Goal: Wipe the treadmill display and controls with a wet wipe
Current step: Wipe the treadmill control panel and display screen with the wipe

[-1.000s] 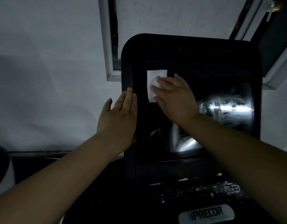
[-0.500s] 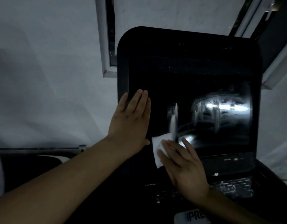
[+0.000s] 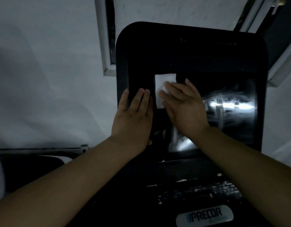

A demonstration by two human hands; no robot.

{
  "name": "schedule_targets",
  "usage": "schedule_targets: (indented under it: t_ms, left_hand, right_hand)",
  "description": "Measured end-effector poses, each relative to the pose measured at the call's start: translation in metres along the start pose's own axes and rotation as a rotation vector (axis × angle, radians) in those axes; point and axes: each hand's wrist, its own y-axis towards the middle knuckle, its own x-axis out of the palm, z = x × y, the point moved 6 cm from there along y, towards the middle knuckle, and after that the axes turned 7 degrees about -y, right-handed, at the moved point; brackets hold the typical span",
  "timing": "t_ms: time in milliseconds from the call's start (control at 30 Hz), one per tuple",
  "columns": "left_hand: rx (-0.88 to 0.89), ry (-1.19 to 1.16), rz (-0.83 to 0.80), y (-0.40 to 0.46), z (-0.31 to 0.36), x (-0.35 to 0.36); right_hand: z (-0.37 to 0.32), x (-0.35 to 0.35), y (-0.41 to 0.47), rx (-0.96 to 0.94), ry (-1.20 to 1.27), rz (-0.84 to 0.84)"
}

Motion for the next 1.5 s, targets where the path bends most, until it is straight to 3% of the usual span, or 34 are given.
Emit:
schedule_targets:
  t_ms: [367, 533, 900, 1333, 1500]
  left_hand:
    - [0.018, -0.002, 0.021, 0.001, -0.001, 0.003]
    - [0.018, -0.014, 0.026, 0.0, -0.001, 0.003]
    - [0.007, -0.016, 0.02, 0.0, -0.001, 0.003]
    - [0.014, -0.043, 0.071, -0.002, -0.002, 0.004]
    - [0.061, -0.072, 0.101, 0.006, 0.014, -0.006]
  right_hand:
    - [-0.063, -0.037, -0.156, 0.047, 0.103, -0.248]
    - [-0.059, -0.034, -0.136, 0.029, 0.079, -0.2]
    - [0.02, 0.002, 0.013, 0.084, -0.072, 0.021]
    - [-0.056, -0.036, -0.153, 0.075, 0.073, -0.262]
    - [-0.036, -0.026, -0.117, 0.107, 0.053, -0.157]
